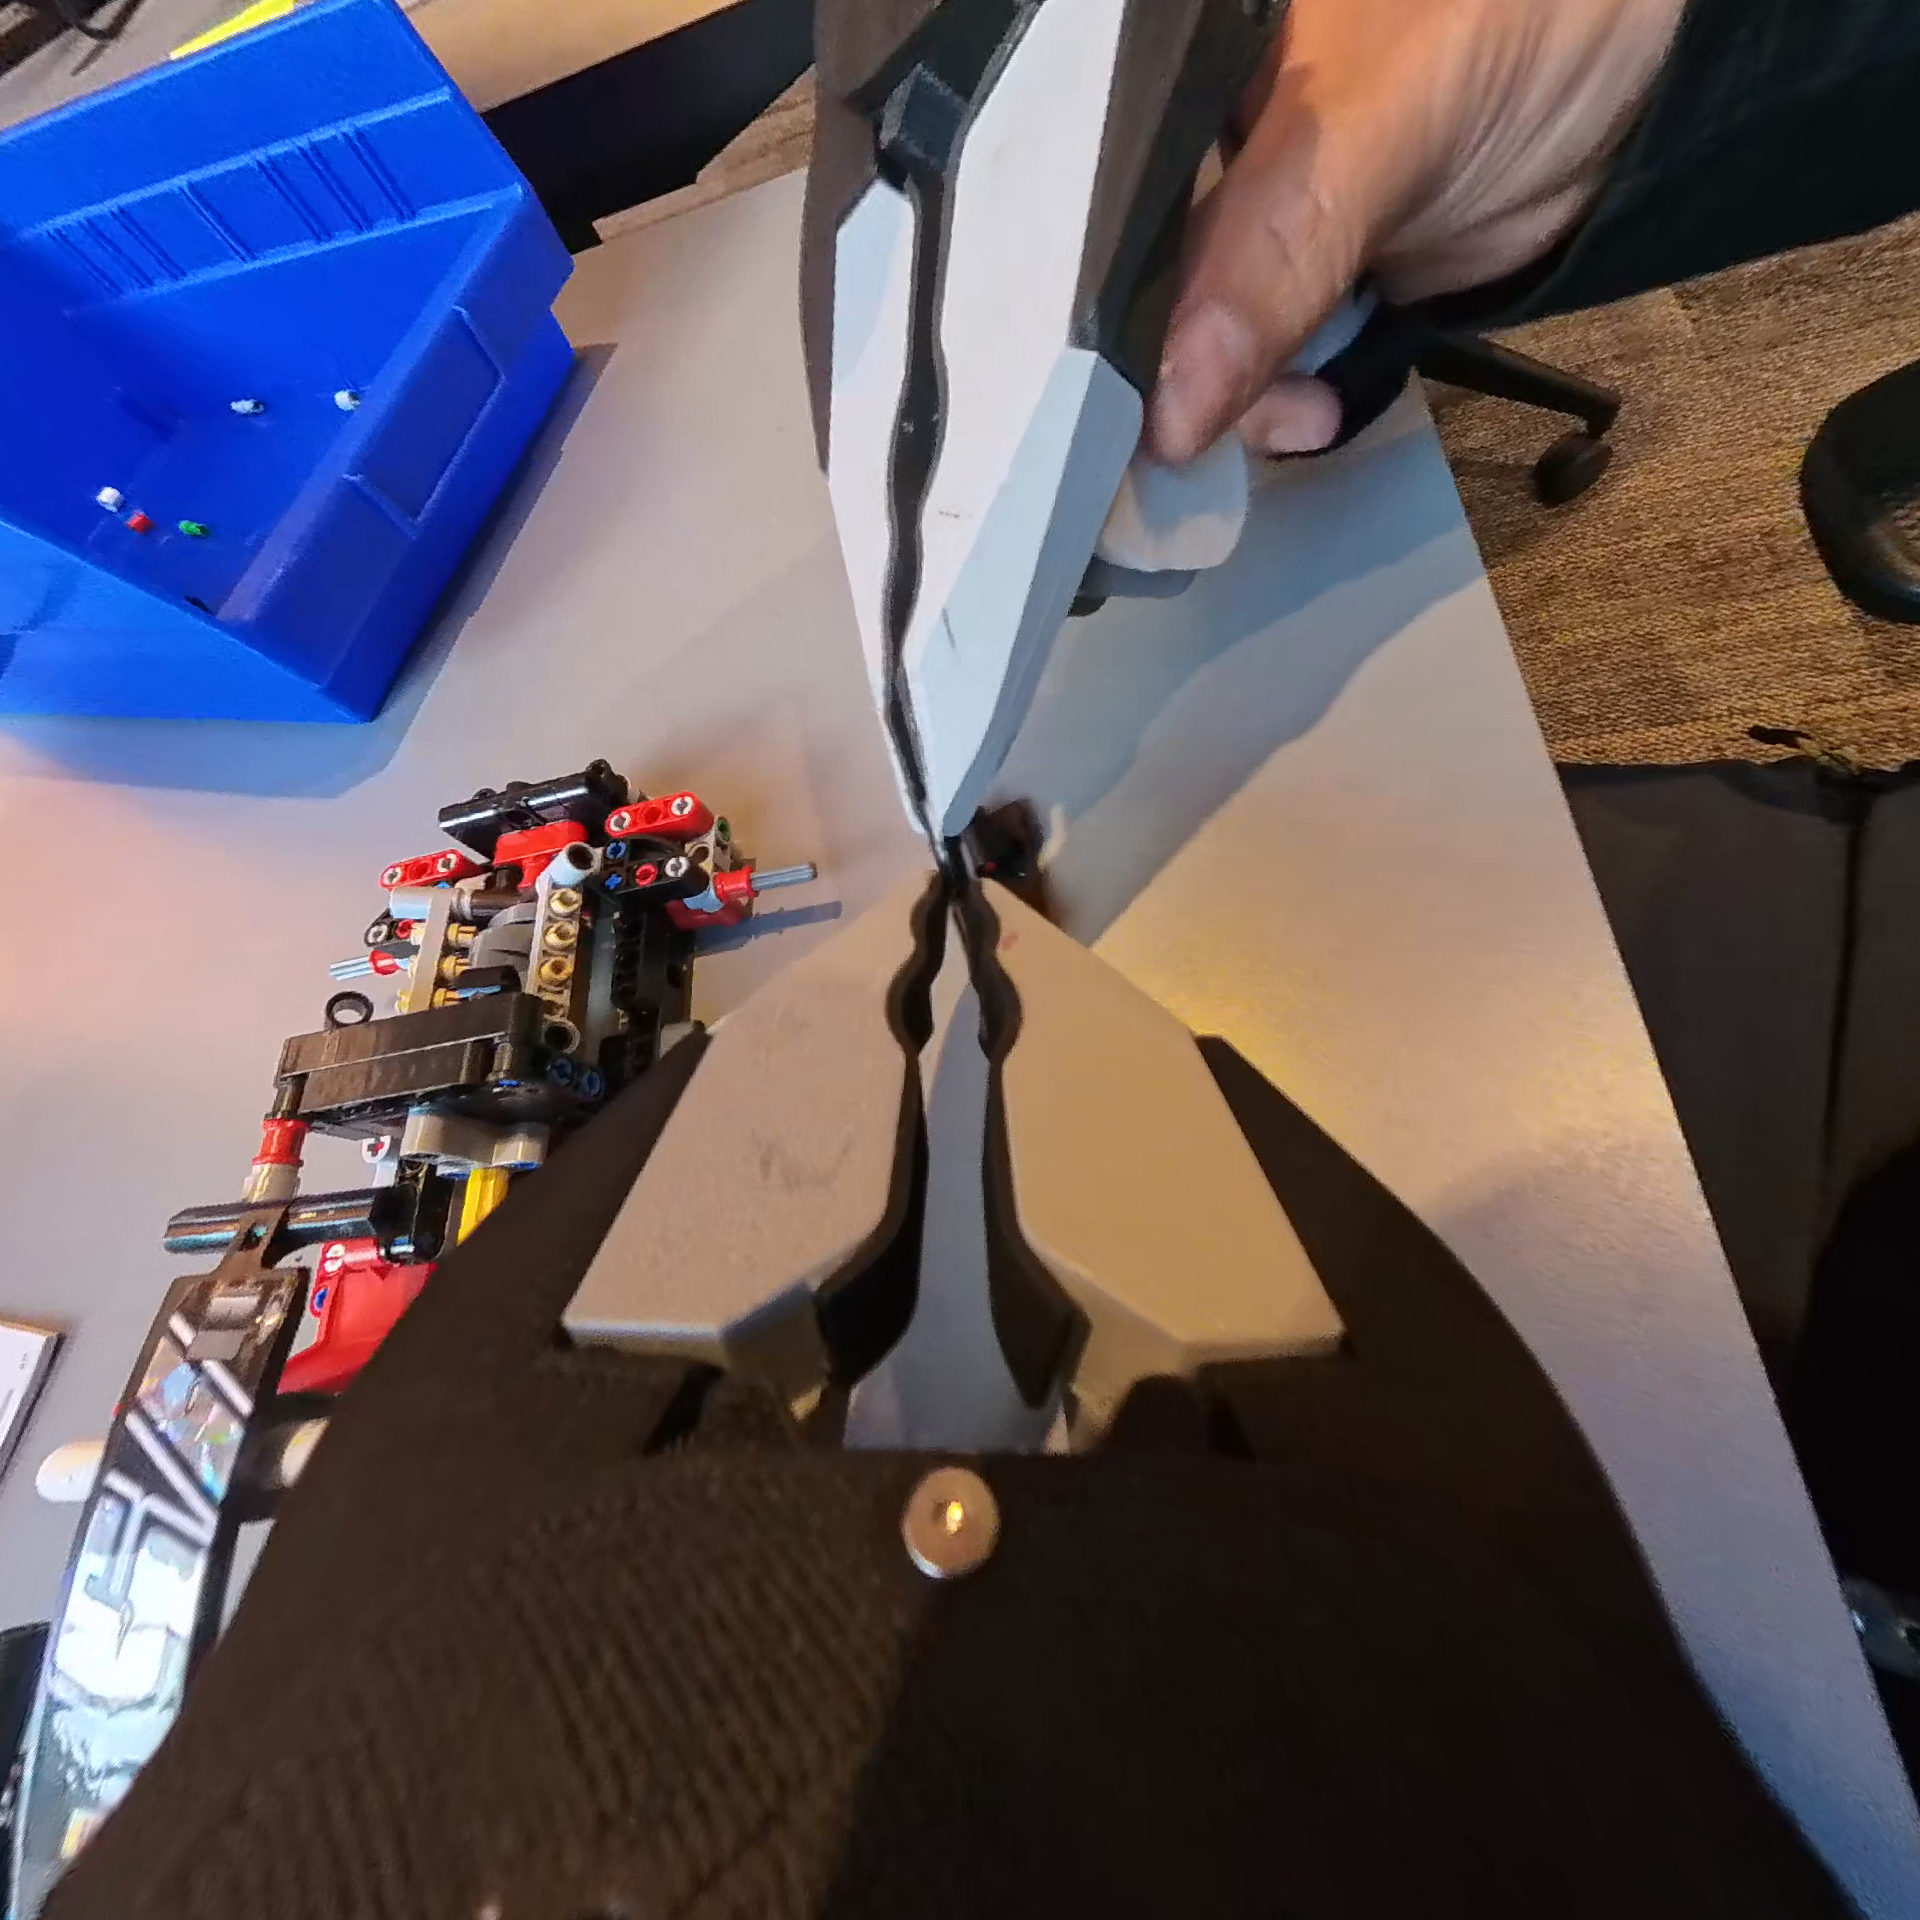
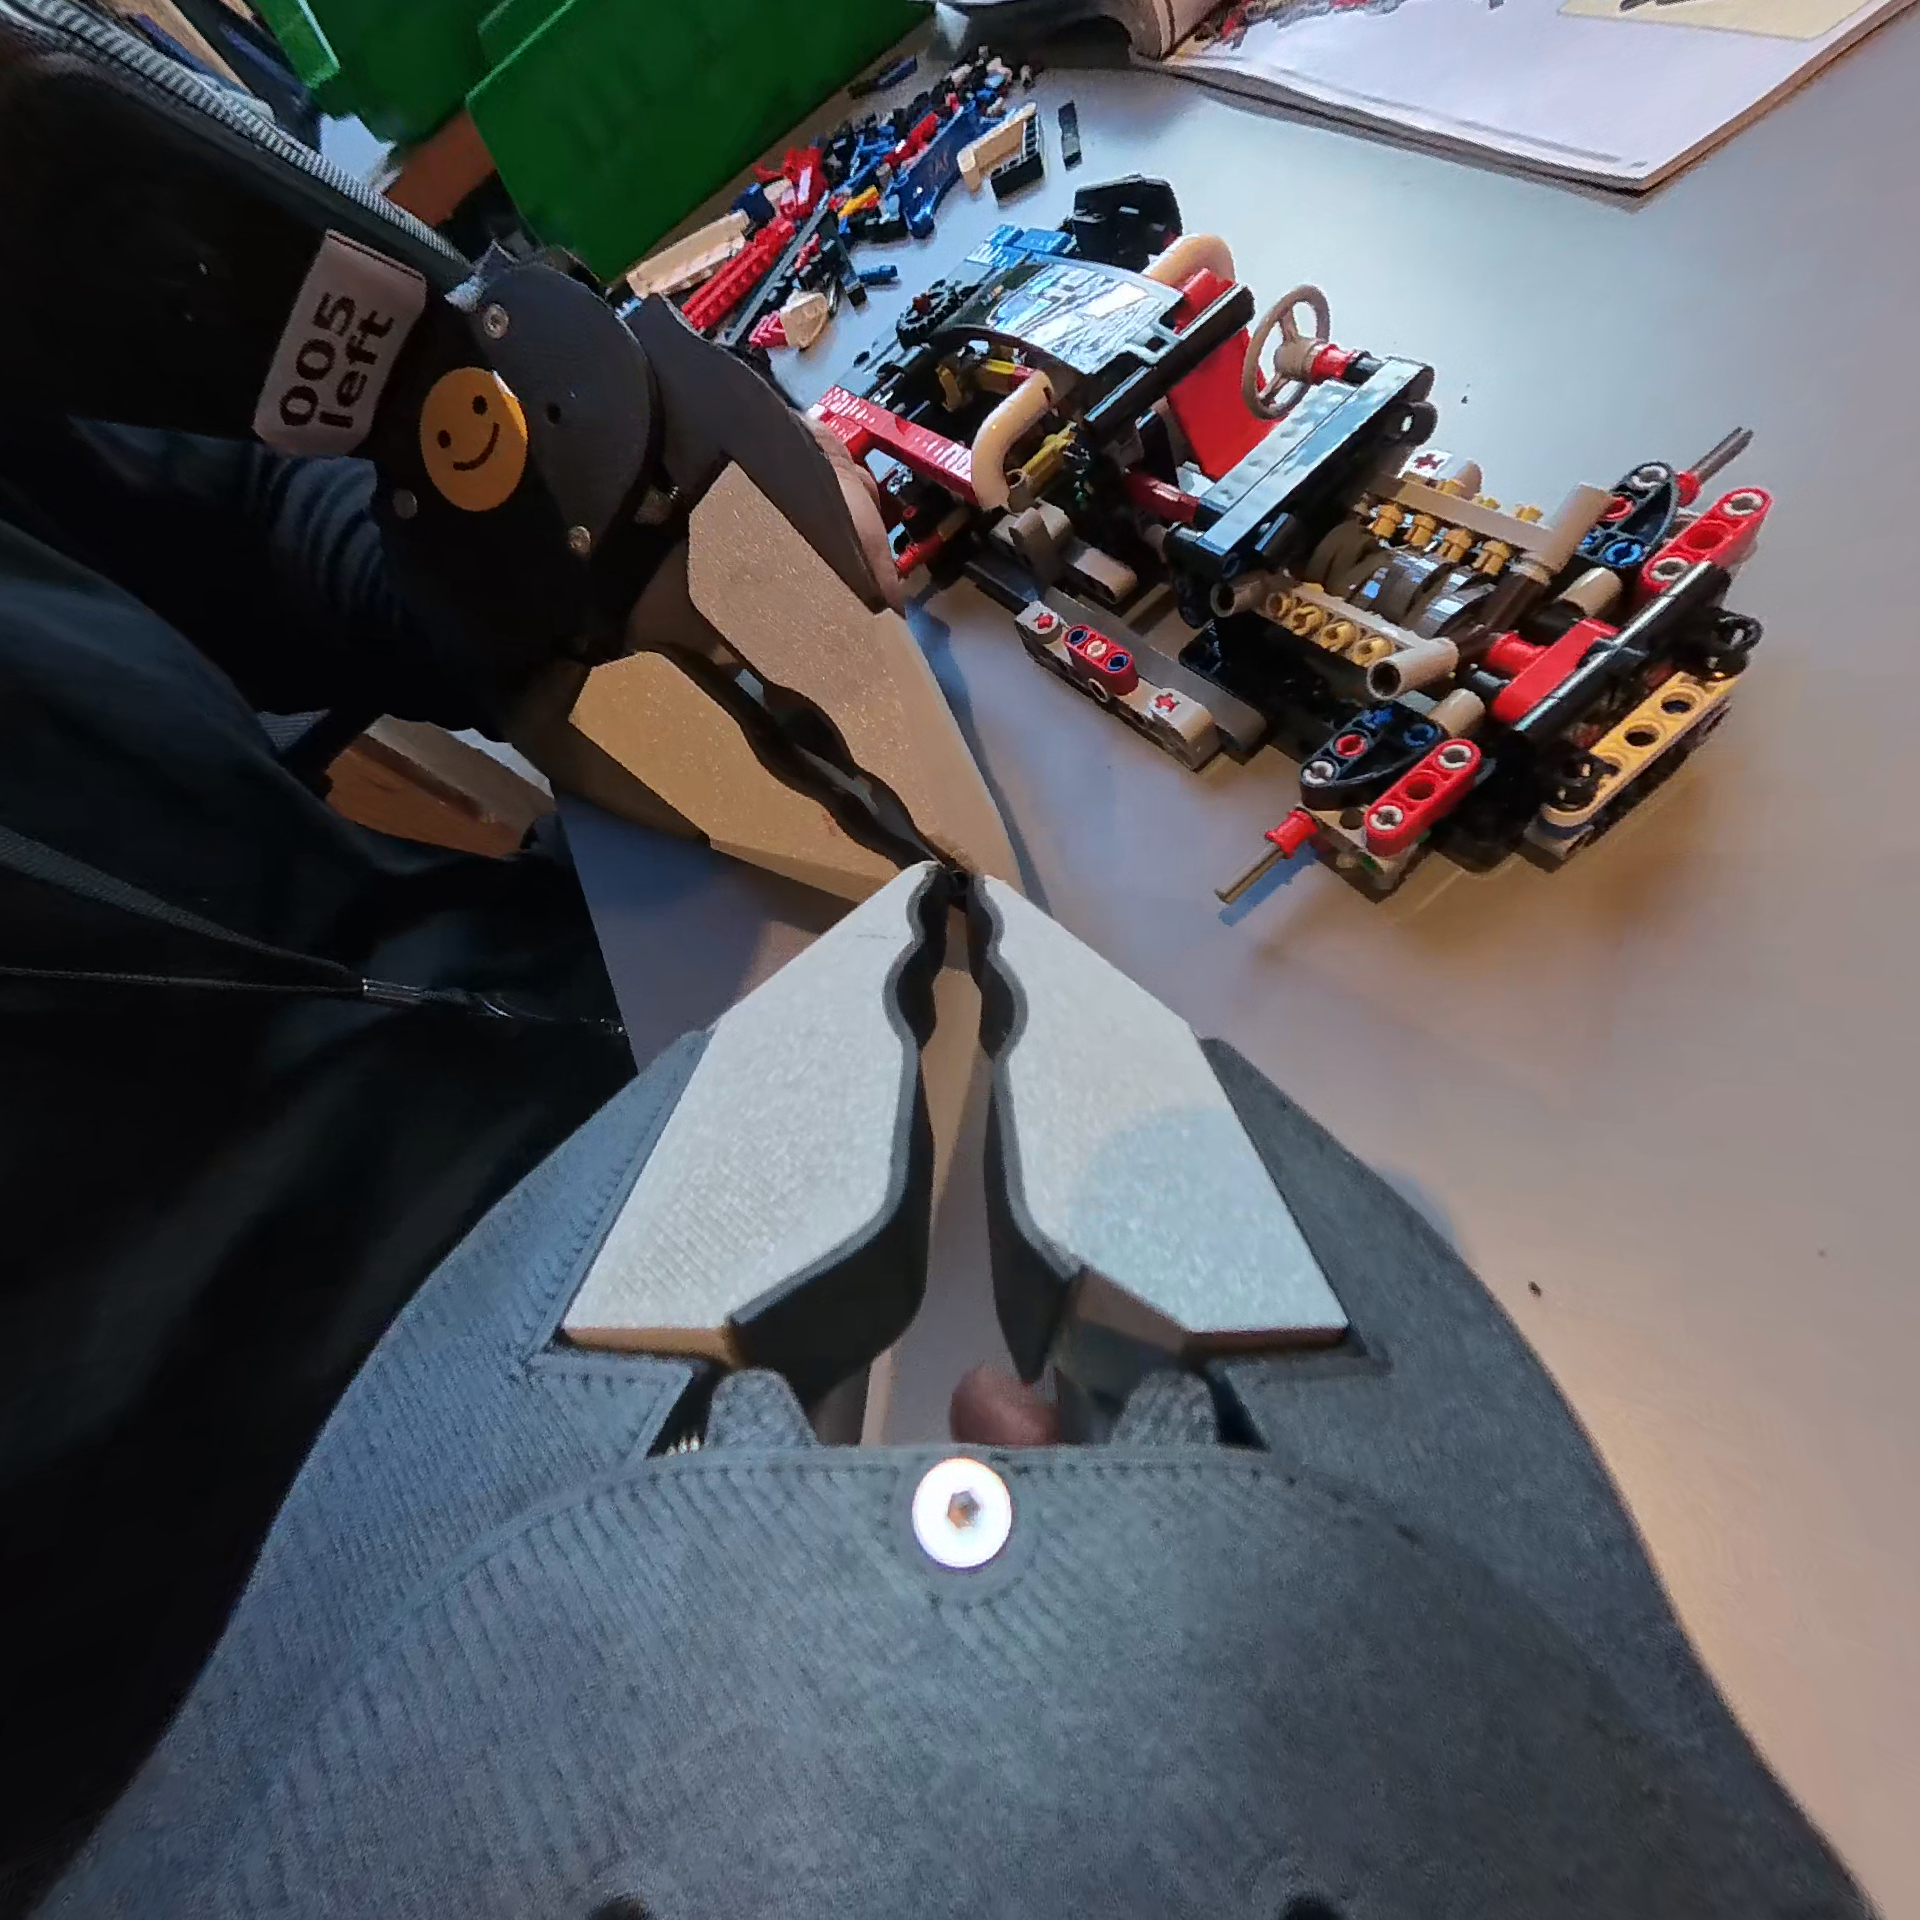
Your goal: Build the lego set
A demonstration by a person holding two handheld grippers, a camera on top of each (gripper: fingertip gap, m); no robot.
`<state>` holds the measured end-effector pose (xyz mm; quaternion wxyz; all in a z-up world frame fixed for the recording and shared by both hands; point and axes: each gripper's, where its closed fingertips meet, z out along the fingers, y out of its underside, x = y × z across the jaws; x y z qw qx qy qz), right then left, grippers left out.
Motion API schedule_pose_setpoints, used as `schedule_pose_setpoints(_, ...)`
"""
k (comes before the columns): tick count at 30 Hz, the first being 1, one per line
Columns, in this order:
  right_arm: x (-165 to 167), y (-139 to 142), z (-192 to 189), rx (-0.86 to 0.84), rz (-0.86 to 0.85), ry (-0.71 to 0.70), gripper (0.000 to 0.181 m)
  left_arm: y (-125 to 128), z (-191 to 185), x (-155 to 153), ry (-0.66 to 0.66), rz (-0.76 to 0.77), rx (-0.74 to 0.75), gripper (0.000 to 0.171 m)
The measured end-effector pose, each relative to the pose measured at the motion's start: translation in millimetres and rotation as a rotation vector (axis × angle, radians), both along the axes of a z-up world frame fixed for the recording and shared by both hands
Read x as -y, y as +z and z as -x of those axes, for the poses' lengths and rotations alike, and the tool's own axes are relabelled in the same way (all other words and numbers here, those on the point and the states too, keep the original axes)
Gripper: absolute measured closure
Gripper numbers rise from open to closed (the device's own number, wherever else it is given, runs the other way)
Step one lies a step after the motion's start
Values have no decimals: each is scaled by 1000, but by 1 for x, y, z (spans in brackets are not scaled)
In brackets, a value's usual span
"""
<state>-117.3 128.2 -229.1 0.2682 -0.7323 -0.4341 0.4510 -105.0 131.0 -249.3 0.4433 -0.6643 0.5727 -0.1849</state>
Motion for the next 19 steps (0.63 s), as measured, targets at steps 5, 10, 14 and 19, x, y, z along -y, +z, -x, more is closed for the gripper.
schedule_pose_setpoints(5, -6, 4, 0, -78, 107, -86, 181, 5, 1, -6, 37, -6, 37, 169)
schedule_pose_setpoints(10, -10, 9, 1, -202, 244, -196, 181, 11, 5, -13, 85, -53, 42, 163)
schedule_pose_setpoints(14, -11, 6, 0, -247, 272, -272, 181, 11, 4, -12, 79, -71, 27, 166)
schedule_pose_setpoints(19, -12, 4, -1, -267, 278, -310, 181, 10, 3, -10, 77, -107, -1, 166)
